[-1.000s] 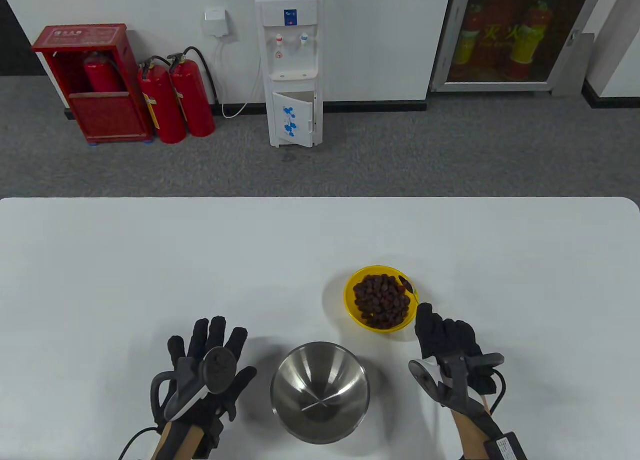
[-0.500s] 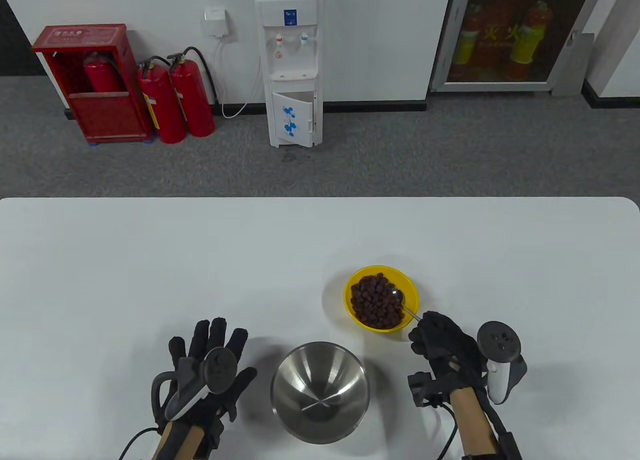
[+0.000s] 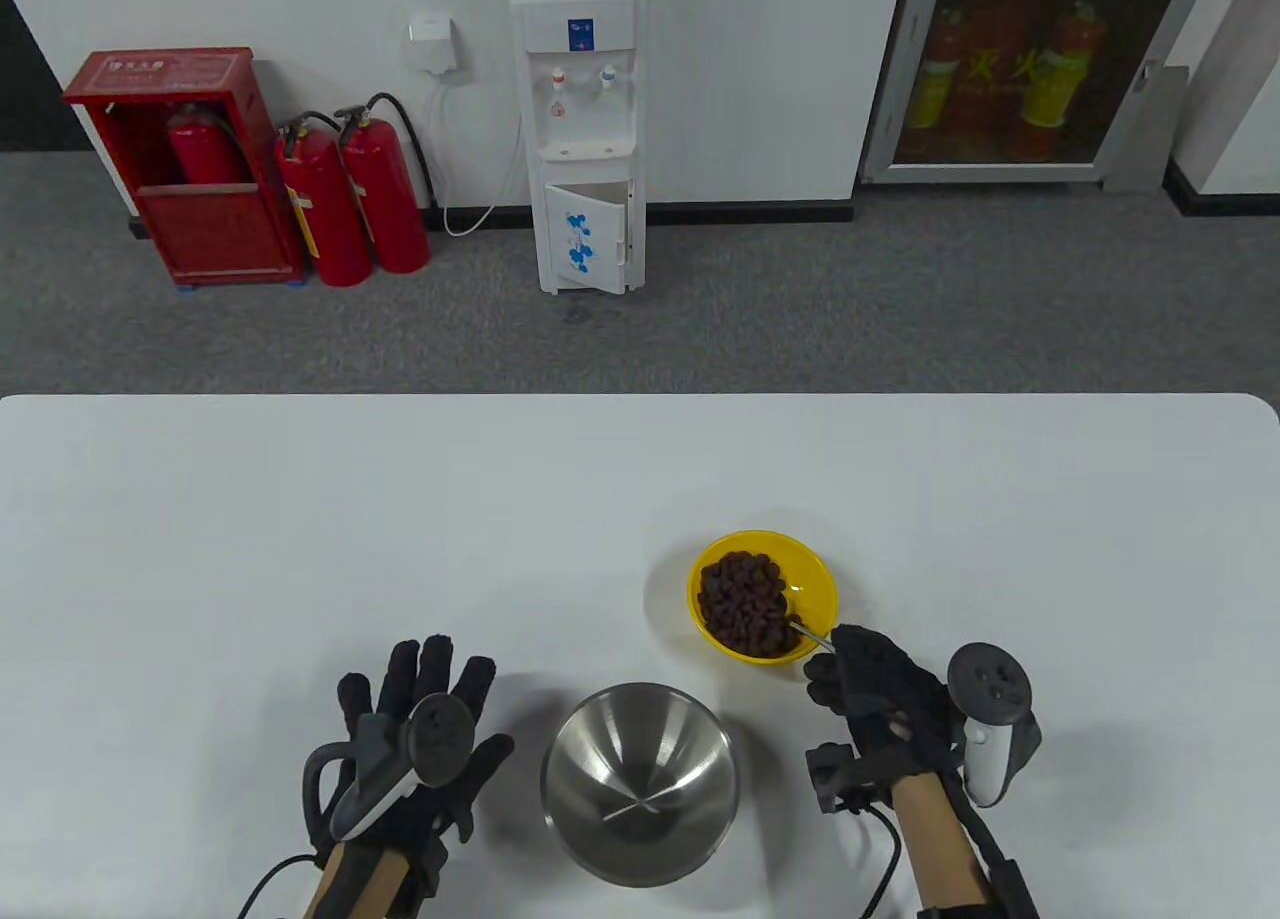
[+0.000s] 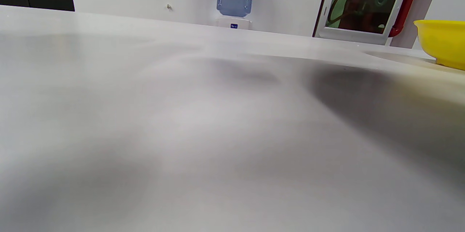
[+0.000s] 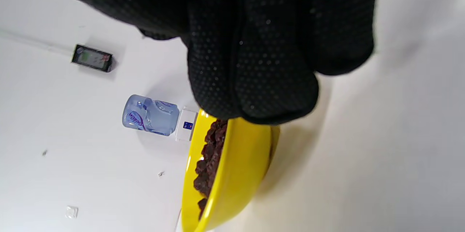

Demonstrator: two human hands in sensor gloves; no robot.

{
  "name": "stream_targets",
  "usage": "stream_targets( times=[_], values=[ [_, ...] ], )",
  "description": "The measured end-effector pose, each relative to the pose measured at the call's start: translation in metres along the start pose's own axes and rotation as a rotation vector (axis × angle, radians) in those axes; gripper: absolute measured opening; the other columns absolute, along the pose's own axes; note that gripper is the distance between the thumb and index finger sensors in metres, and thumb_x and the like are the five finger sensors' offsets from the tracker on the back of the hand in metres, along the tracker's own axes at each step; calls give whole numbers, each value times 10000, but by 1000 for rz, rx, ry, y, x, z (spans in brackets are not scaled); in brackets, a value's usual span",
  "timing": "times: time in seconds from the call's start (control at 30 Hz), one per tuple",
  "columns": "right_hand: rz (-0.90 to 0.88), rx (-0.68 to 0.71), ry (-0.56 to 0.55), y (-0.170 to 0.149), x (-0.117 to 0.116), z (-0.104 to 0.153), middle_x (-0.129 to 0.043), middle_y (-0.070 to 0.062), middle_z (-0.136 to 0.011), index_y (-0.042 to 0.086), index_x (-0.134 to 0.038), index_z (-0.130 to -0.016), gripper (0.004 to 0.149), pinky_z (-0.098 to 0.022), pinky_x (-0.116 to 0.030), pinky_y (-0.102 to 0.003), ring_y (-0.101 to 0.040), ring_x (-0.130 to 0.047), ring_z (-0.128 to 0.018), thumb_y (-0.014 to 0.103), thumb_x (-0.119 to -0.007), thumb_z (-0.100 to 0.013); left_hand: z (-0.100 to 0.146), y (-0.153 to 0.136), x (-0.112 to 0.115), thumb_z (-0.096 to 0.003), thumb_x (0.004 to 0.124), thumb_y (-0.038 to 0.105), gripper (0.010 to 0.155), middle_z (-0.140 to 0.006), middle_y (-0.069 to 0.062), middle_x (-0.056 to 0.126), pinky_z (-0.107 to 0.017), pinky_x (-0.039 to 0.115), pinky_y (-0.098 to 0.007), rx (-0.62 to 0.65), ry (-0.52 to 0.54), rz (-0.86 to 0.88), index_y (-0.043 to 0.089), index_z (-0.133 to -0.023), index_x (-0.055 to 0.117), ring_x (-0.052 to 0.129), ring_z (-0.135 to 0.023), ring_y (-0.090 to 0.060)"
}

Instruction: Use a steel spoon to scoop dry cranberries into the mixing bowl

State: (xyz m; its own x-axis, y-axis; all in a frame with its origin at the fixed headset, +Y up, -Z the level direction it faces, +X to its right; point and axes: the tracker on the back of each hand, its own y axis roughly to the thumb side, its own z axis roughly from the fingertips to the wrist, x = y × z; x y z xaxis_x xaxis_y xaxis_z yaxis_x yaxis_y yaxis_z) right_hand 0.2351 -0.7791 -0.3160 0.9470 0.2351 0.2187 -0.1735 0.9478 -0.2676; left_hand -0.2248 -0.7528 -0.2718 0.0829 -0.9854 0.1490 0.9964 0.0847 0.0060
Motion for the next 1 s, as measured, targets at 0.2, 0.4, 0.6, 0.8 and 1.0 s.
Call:
stream_targets(
  times=[0.2,0.4,0.6,0.8,1.0],
  values=[
    [-41,-22,2,-4,3,-2,-987,5,-662,42,-794,-832,436,-446,-861,-446,-214,-1067,-513,321,-764,-498,0,0,0,-431,590,732,757,-1221,89,71,-721,27,-692,1,-1,-3,529,-1057,216,48,-1164,-261],
    [-71,1,-1,-3,7,-1,-988,0,-662,51,-800,-830,428,-448,-857,-450,-219,-1065,-514,316,-771,-496,0,-1,-1,-430,589,734,760,-1221,88,66,-720,26,-692,-3,2,-6,532,-1054,205,44,-1164,-259],
    [-69,41,-4,1,12,1,-986,2,-669,60,-799,-837,427,-457,-851,-453,-220,-1060,-523,318,-772,-497,0,0,-1,-429,588,735,761,-1221,91,66,-720,24,-691,2,0,-10,532,-1054,204,42,-1163,-258],
    [-60,92,14,6,19,5,-977,8,-686,74,-788,-851,431,-471,-839,-456,-220,-1051,-541,323,-770,-499,0,0,0,-429,589,735,760,-1222,90,67,-720,25,-691,5,-2,-7,532,-1055,207,44,-1163,-259],
    [-97,127,32,3,26,9,-970,5,-696,81,-781,-859,431,-479,-829,-461,-225,-1043,-554,321,-770,-501,-1,0,0,-429,589,734,759,-1222,88,70,-721,25,-691,2,-4,-12,532,-1054,207,46,-1163,-259]
  ],
)
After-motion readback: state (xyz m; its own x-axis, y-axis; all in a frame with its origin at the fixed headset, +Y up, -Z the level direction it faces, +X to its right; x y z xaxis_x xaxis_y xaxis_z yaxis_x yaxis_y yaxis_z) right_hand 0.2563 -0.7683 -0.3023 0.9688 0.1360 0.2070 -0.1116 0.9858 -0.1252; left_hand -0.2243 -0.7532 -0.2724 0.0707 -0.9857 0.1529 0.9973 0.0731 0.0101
